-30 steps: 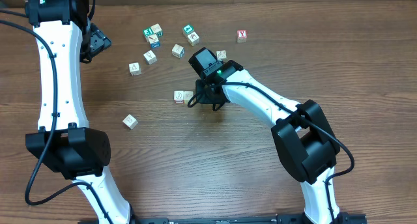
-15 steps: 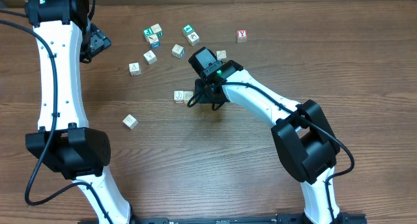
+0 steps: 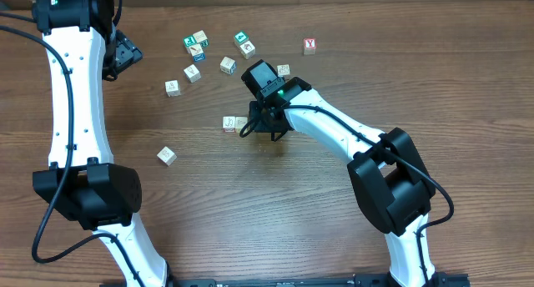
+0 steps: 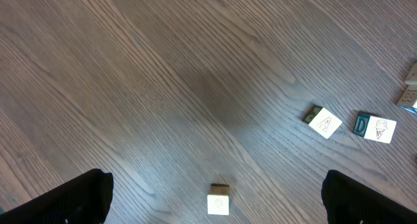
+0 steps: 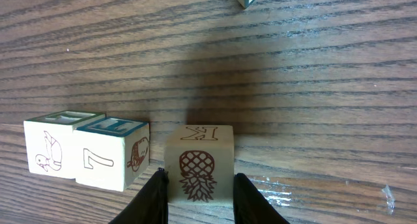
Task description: Form a horizontal line
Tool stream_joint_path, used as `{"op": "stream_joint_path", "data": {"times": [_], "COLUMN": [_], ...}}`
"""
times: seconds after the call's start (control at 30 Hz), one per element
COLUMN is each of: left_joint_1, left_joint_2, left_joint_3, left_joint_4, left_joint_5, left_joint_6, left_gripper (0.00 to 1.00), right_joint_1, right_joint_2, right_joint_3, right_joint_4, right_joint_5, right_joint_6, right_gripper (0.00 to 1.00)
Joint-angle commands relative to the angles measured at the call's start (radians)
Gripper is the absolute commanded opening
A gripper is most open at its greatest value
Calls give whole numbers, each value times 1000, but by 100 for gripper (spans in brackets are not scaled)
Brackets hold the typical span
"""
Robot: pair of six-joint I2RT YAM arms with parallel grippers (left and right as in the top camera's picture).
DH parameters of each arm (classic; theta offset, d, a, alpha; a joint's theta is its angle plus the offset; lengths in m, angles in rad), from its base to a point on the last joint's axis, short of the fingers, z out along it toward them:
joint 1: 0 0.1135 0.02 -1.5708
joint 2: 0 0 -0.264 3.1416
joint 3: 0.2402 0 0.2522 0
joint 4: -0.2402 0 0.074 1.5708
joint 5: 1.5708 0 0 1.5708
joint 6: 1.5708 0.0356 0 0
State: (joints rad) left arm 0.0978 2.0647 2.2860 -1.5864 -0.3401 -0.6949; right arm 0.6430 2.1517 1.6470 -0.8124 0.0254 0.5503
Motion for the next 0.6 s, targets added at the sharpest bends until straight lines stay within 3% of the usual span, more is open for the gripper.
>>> {"op": "stream_joint_path", "data": {"times": [0.0, 0.57], "left_joint_1": [-6, -6], "left_joint_2": [-8, -8], "left_joint_3": [13, 13], "left_joint_4": [-2, -2], "left_joint_5": [-2, -2], "left_joint_6": [22, 22], "left_gripper": [100, 100], "right_joint_1": [3, 3], "right_joint_2": [5, 5], "right_joint_3": [-4, -4], "right_joint_4": [4, -4], "right_joint_5": [-5, -4], "right_joint_6": [8, 7], "right_gripper": [27, 27]}}
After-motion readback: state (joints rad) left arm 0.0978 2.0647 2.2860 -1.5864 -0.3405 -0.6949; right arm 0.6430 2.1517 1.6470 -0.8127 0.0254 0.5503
